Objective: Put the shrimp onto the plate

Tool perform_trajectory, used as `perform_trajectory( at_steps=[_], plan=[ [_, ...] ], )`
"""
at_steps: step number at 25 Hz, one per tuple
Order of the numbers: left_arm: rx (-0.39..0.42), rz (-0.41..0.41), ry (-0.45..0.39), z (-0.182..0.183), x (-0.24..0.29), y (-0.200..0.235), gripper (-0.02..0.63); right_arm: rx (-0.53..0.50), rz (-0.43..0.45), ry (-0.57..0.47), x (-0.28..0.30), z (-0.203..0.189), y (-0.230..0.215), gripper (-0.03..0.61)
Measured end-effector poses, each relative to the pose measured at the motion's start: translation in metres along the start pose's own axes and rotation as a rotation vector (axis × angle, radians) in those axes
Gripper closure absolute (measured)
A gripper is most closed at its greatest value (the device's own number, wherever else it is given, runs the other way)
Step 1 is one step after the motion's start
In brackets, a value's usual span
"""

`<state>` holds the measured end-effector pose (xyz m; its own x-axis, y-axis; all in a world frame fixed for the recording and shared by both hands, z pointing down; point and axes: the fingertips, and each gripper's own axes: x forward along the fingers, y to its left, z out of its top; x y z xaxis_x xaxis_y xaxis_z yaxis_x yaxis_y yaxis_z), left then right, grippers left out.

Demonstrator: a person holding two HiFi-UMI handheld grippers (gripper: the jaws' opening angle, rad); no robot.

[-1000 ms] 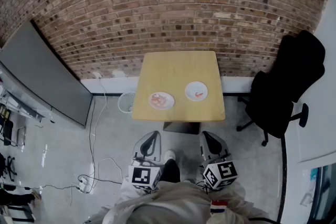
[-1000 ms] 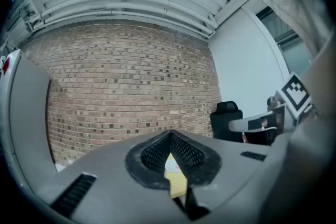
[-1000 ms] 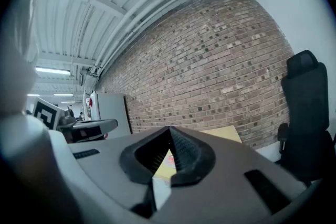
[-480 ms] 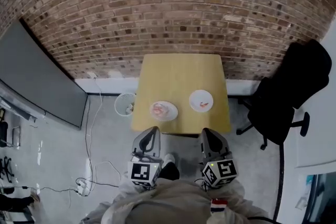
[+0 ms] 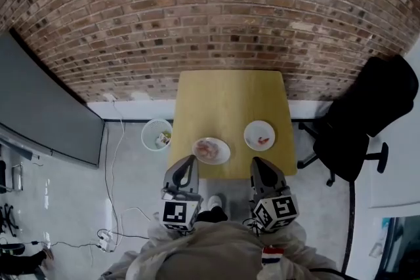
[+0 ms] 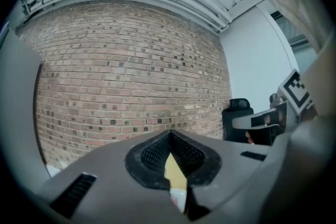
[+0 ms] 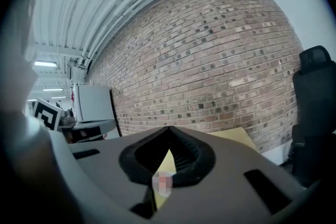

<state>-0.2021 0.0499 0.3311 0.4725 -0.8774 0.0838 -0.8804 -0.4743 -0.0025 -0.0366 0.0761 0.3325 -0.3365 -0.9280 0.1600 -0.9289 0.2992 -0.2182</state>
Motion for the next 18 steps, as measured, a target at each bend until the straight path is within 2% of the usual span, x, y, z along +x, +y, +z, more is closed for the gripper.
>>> perform_trajectory(
  at_steps=[8, 18],
  plan=[
    [-0.014, -0.009, 0.014, -0.01, 0.017, 0.039, 0.604, 0.007, -0.005, 0.005, 0.038, 0.004, 0.013, 0.555],
    [-0.004, 0.008, 0.055, -0.018, 0.031, 0.042, 0.604, 0.017, 0.003, 0.023, 0.055, 0.002, 0.001, 0.555]
  ],
)
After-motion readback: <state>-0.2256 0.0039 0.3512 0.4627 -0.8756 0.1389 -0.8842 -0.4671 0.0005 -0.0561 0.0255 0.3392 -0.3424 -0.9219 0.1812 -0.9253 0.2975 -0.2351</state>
